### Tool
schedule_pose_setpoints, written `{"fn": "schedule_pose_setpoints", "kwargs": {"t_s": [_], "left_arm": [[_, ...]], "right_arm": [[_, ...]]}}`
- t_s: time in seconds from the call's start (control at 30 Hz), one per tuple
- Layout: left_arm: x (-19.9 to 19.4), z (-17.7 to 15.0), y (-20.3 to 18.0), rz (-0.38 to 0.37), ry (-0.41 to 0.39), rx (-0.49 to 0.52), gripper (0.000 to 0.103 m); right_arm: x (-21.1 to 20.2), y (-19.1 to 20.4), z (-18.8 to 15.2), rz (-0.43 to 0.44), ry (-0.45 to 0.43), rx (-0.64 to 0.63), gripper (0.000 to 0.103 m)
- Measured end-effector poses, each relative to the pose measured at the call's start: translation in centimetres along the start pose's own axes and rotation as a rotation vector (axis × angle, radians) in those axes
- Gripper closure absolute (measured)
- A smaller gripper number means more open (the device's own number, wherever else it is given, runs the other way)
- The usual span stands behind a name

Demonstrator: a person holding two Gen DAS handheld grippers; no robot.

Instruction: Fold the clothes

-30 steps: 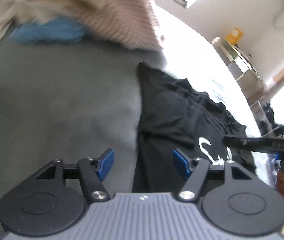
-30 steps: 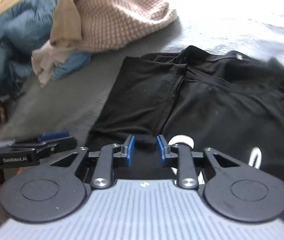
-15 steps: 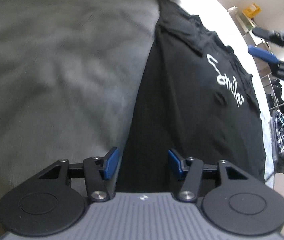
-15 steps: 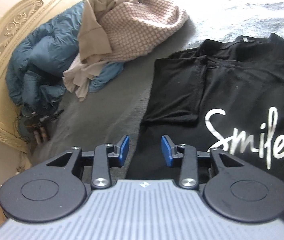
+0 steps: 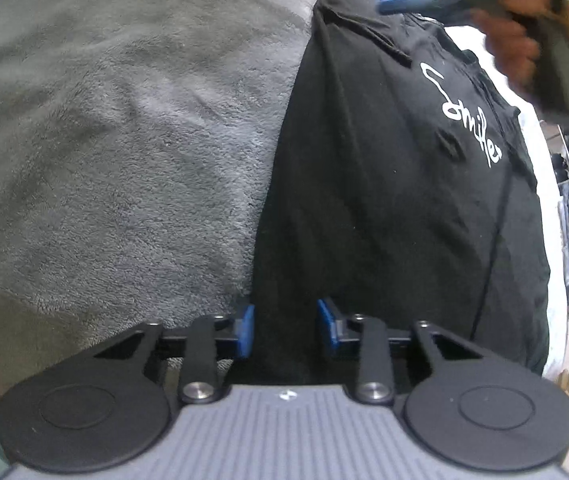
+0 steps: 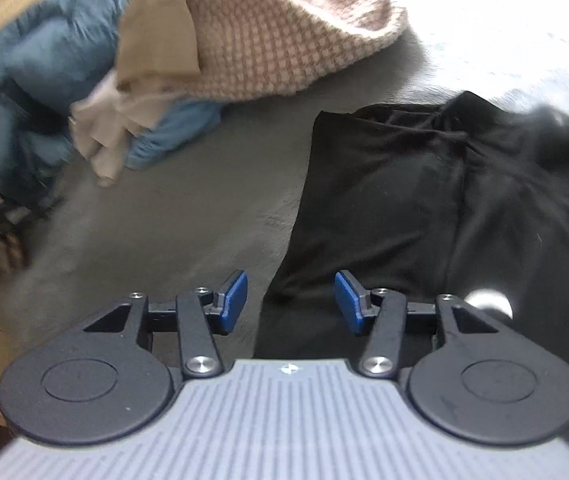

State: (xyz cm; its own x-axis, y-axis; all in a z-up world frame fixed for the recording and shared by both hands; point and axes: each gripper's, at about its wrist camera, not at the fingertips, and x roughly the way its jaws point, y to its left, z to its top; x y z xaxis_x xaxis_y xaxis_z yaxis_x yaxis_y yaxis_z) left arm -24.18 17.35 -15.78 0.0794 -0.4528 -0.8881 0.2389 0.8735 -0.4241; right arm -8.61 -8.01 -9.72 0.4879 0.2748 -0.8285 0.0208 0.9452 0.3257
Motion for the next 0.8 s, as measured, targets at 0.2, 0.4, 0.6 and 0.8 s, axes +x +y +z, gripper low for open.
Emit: {"fn": "schedule_pose_setpoints", "kwargs": {"t_s": [0.2, 0.4, 0.6, 0.8], "left_arm": [[0.5, 0.7, -0.3, -0.048, 0.072, 0.015, 0.095], [1.1, 1.5, -2.3, -0.175, 0.142, 0.093, 0.098], [1.6, 2.2, -4.4, -0.255, 0.181, 0.213, 0.098], [1.3, 2.5, -6.7, -0.297, 0.182, 0.325, 0.099]], "right_arm": [[4.8, 2.2, 1.0, -0.12, 0.045, -0.12, 0.049], [6.8, 3.0, 0.5, -0.206, 0.038, -0.198, 0.047], [5.7, 2.0, 0.7, -0.198, 0.011, -0.169, 0.071], [4.0, 0.0, 1.3, -0.17, -0.023, -0.102, 0.099]]}}
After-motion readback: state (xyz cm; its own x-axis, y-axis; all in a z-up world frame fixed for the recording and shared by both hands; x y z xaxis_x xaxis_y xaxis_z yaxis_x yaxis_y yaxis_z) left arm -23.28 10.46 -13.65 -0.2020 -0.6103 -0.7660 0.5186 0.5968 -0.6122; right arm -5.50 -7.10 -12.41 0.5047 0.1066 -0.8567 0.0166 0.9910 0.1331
